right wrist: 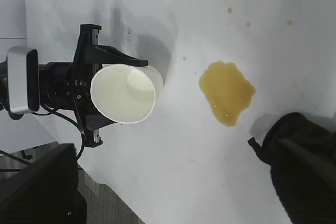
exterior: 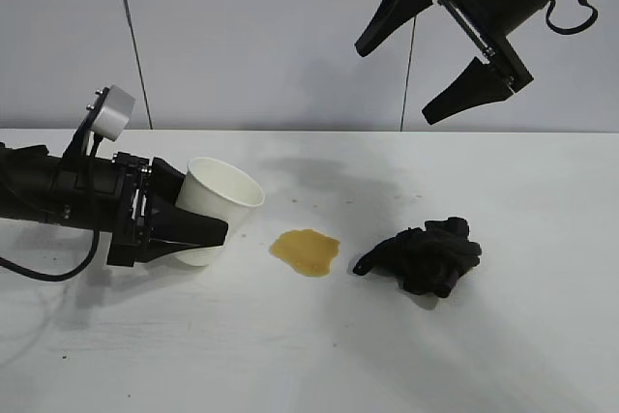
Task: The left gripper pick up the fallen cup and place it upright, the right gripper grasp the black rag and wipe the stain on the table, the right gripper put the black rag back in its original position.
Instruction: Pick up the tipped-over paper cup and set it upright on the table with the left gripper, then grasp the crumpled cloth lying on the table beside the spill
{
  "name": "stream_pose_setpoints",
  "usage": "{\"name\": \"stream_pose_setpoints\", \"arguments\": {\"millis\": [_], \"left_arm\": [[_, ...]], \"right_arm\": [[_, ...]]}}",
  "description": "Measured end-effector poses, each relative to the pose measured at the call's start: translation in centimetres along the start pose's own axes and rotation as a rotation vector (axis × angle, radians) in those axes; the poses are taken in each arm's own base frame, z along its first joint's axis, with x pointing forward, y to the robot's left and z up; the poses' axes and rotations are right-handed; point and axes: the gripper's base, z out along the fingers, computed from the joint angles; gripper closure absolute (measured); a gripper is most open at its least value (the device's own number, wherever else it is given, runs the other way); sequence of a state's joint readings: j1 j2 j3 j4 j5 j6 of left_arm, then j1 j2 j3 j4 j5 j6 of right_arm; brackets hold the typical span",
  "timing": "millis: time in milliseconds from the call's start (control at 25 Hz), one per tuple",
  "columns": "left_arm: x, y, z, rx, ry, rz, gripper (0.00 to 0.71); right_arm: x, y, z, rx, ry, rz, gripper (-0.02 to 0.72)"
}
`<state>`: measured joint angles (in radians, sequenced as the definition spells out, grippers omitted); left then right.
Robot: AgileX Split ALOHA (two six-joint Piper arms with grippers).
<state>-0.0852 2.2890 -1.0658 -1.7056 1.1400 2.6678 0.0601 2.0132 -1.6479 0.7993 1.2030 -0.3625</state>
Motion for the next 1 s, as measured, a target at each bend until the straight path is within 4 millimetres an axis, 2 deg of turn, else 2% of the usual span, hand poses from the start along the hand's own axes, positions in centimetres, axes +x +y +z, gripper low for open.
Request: {"name": "stream_pose_setpoints", "arguments": {"millis": [240, 440, 640, 760, 880, 1000], "left_arm": [[0.0, 0.0, 0.0, 0.000, 0.000, -0.016, 0.074], [-0.1, 0.1, 0.0, -0.001, -0.001, -0.036, 0.054], [-0.9, 1.2, 0.1, -0.015, -0.017, -0.082, 0.053], [-2.6, 2.1, -0.2, -0.030, -0.035, -0.089, 0.053], [-6.0, 3.1, -1.2, -0.060, -0.075, -0.044, 0.053], [-9.4, 3.9, -3.1, -0.100, -0.119, -0.049, 0.053]], "right_arm": [[0.0, 0.0, 0.0, 0.000, 0.000, 0.000, 0.009], [0.0, 0.0, 0.0, 0.000, 0.001, 0.000, 0.009], [0.0, 0.0, 0.0, 0.000, 0.001, 0.000, 0.009], [0.0, 0.0, 0.0, 0.000, 0.001, 0.000, 0.009], [0.0, 0.0, 0.0, 0.000, 0.001, 0.000, 0.009], [0.0, 0.0, 0.0, -0.001, 0.002, 0.000, 0.009]]}}
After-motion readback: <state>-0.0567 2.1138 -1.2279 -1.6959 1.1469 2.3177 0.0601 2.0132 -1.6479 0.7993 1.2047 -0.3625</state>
